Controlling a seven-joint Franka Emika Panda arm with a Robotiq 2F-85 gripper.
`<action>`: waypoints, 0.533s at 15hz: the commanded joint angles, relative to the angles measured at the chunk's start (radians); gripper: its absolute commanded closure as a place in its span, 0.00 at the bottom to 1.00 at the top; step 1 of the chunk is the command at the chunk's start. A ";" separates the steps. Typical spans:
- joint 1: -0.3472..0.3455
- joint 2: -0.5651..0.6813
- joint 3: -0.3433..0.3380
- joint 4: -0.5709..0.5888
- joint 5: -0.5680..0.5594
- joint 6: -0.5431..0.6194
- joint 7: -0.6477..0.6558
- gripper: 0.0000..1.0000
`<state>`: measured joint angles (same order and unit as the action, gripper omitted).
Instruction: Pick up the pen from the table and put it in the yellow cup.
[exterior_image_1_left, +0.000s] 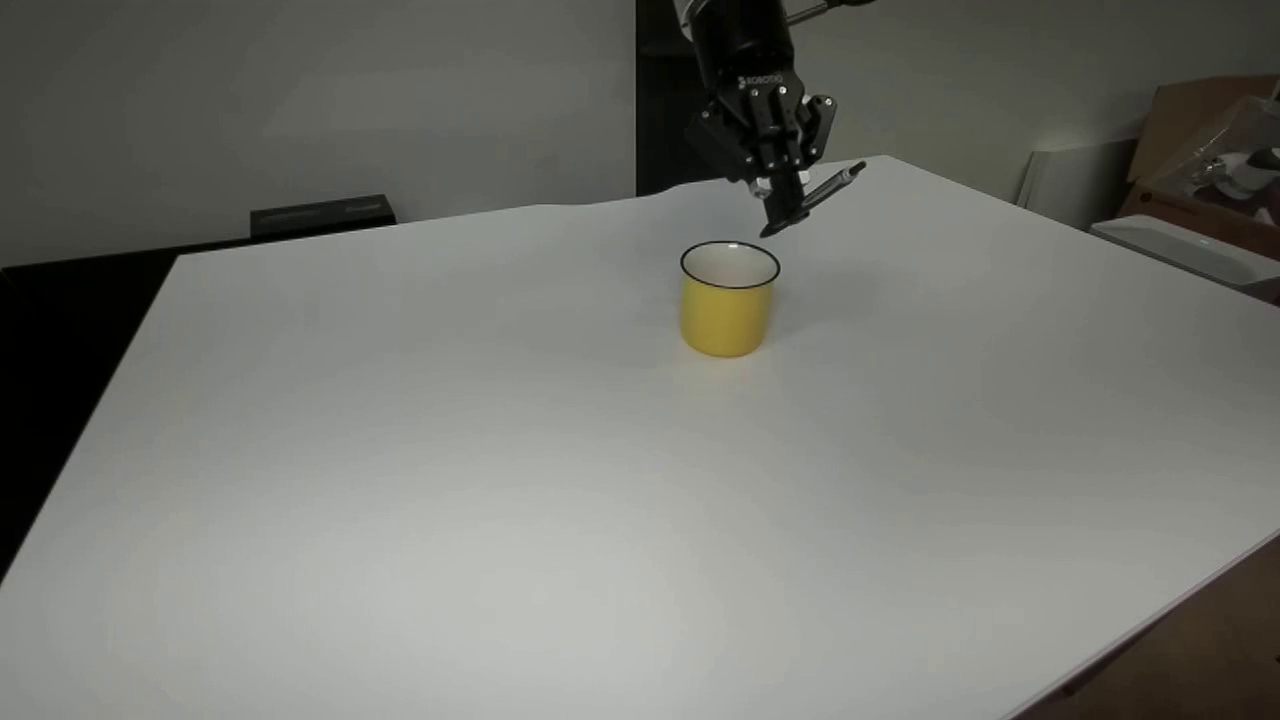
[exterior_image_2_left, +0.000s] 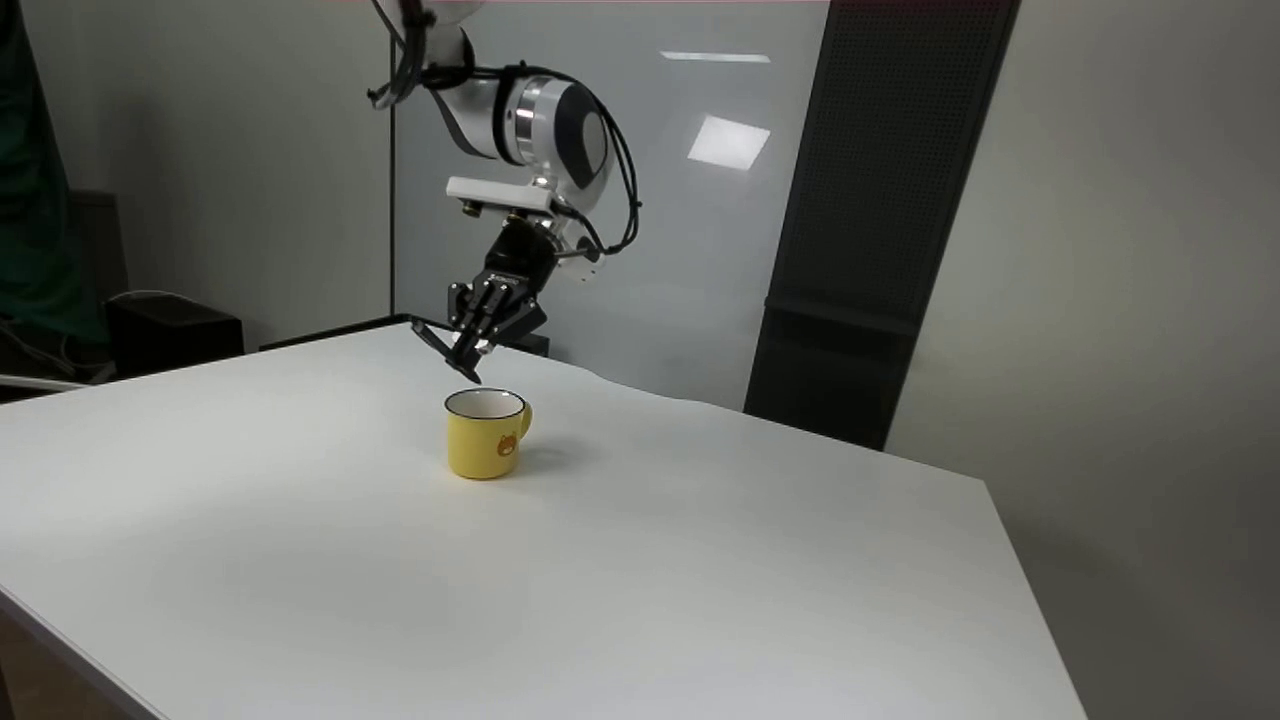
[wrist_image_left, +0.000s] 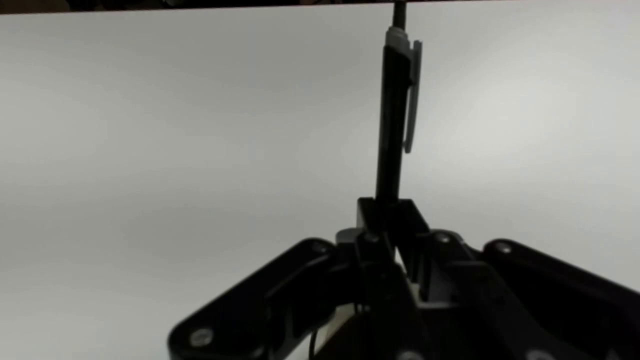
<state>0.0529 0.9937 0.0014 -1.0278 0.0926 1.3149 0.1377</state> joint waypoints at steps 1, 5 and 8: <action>-0.014 0.111 0.010 0.185 0.018 -0.049 0.015 0.97; -0.018 0.177 0.011 0.274 0.020 -0.058 0.019 0.97; -0.021 0.217 0.014 0.328 0.020 -0.068 0.019 0.97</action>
<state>0.0446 1.1404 0.0034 -0.8246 0.0992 1.2963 0.1369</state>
